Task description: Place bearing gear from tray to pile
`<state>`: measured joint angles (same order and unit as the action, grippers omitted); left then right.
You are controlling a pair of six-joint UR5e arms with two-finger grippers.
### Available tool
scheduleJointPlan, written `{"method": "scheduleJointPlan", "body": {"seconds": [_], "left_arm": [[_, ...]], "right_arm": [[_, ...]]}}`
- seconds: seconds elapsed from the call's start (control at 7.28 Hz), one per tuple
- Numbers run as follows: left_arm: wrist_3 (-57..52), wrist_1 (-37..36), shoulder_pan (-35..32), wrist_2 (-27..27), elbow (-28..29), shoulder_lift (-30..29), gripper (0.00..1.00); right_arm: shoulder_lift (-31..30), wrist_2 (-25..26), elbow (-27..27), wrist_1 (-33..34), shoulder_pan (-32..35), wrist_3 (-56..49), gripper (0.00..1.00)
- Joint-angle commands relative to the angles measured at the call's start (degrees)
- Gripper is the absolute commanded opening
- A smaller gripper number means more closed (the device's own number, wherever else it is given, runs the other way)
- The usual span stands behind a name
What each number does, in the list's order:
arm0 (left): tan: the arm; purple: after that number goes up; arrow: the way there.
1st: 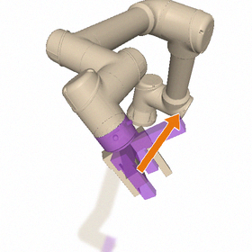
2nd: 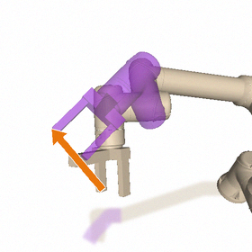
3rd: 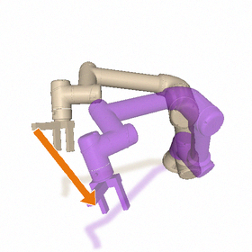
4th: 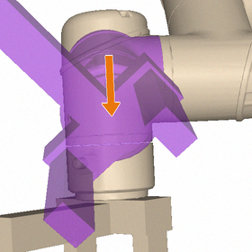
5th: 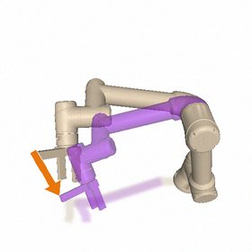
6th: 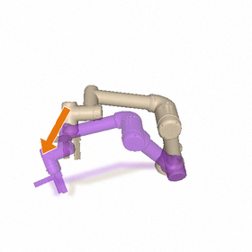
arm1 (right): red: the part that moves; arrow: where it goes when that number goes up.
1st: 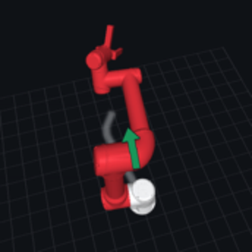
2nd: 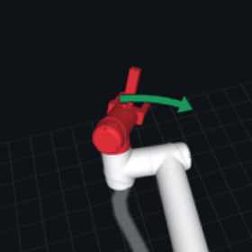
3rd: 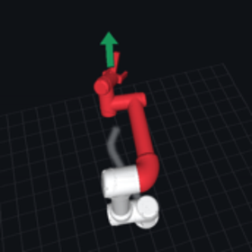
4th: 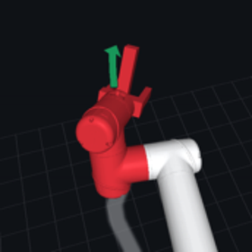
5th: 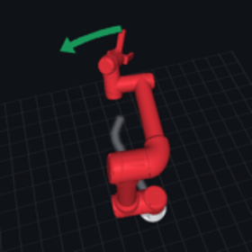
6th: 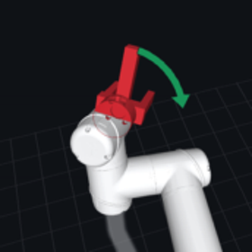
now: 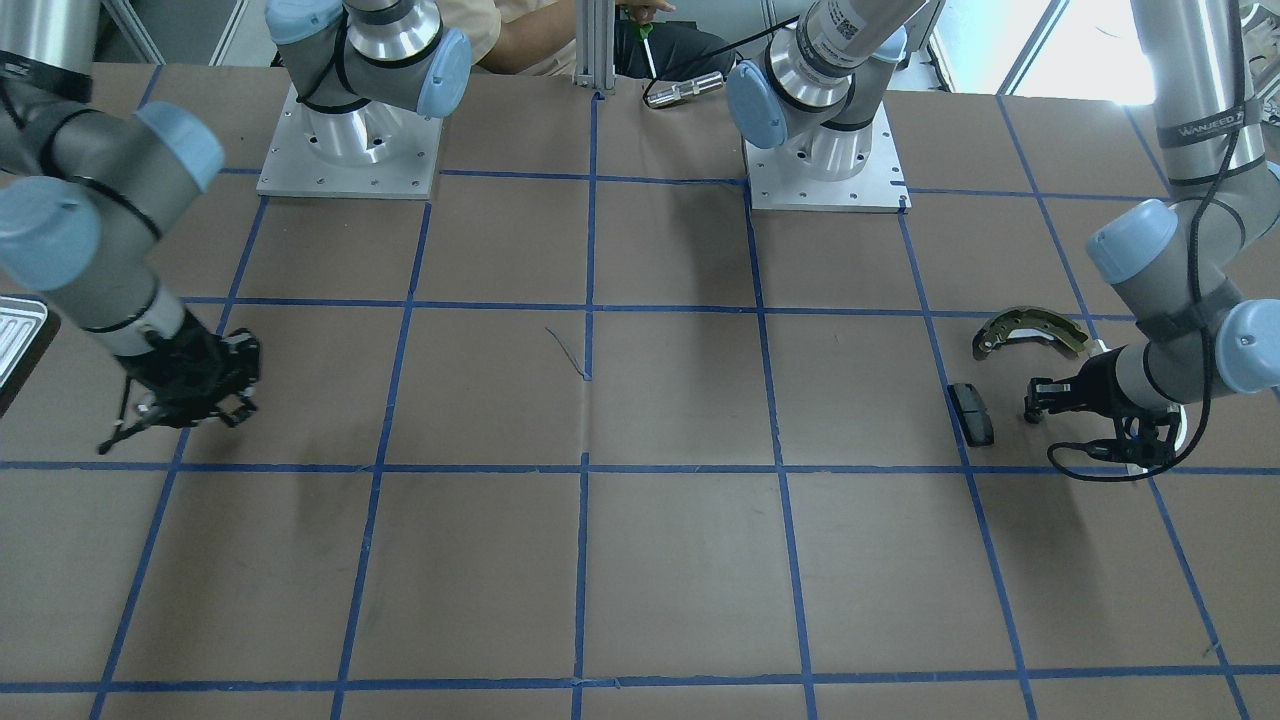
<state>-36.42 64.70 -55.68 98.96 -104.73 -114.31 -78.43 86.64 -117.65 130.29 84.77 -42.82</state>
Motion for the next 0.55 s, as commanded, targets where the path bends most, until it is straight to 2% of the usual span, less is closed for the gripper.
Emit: {"method": "scheduleJointPlan", "body": {"seconds": [0.0, 0.14, 0.41], "left_arm": [[0.4, 2.3, -1.2, -0.2, 1.2, 1.4, 1.00], [1.0, 3.6, -2.3, -0.2, 2.1, 1.8, 1.00], [5.1, 7.9, -9.2, 0.6, 5.9, 3.4, 1.00]], "right_arm": [[1.7, -0.2, 3.4, 1.0, 16.9, 29.3, 0.02], [2.4, -0.3, 5.9, 0.2, 21.1, 38.7, 0.03], [5.7, -0.3, 6.6, 1.3, 30.3, 56.3, 0.06]]}}
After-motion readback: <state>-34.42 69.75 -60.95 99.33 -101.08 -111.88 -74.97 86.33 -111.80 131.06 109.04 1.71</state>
